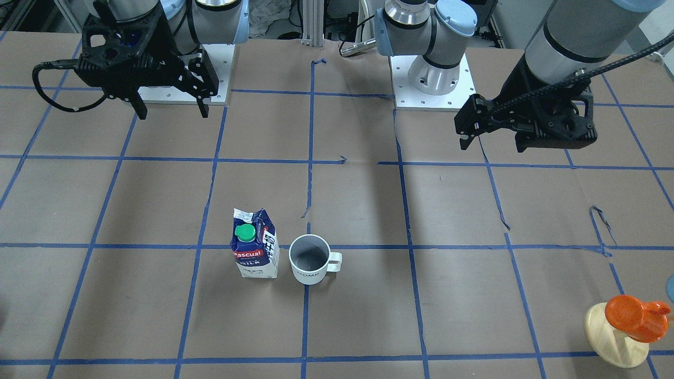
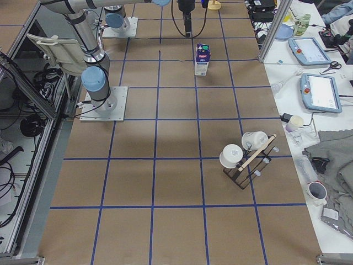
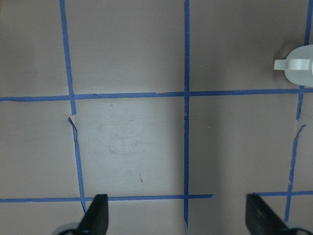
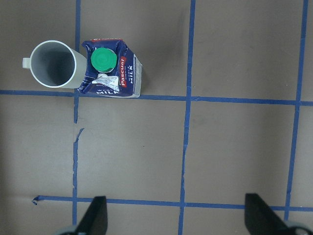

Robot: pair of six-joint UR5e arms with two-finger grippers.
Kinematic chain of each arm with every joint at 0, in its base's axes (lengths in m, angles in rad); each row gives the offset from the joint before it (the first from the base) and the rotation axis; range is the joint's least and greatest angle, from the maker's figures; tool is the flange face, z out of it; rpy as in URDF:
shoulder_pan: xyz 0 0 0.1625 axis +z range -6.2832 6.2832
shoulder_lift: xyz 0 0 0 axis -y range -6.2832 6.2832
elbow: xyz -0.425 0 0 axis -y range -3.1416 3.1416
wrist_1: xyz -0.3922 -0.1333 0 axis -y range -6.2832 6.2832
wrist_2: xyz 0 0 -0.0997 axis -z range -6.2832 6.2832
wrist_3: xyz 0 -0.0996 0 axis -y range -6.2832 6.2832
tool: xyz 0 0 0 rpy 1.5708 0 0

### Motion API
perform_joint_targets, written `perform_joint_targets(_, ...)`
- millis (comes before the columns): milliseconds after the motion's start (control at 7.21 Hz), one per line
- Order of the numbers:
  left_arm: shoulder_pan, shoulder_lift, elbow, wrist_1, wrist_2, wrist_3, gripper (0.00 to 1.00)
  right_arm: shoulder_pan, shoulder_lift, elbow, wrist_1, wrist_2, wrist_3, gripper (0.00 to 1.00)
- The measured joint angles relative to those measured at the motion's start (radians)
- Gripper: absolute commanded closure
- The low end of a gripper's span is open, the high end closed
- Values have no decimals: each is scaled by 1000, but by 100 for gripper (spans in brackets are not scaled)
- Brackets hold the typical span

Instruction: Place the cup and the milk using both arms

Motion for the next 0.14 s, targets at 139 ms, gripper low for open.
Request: perform_joint_targets(139,0,2,-1,0,1,2,0,0,0,0,0,0,0,0)
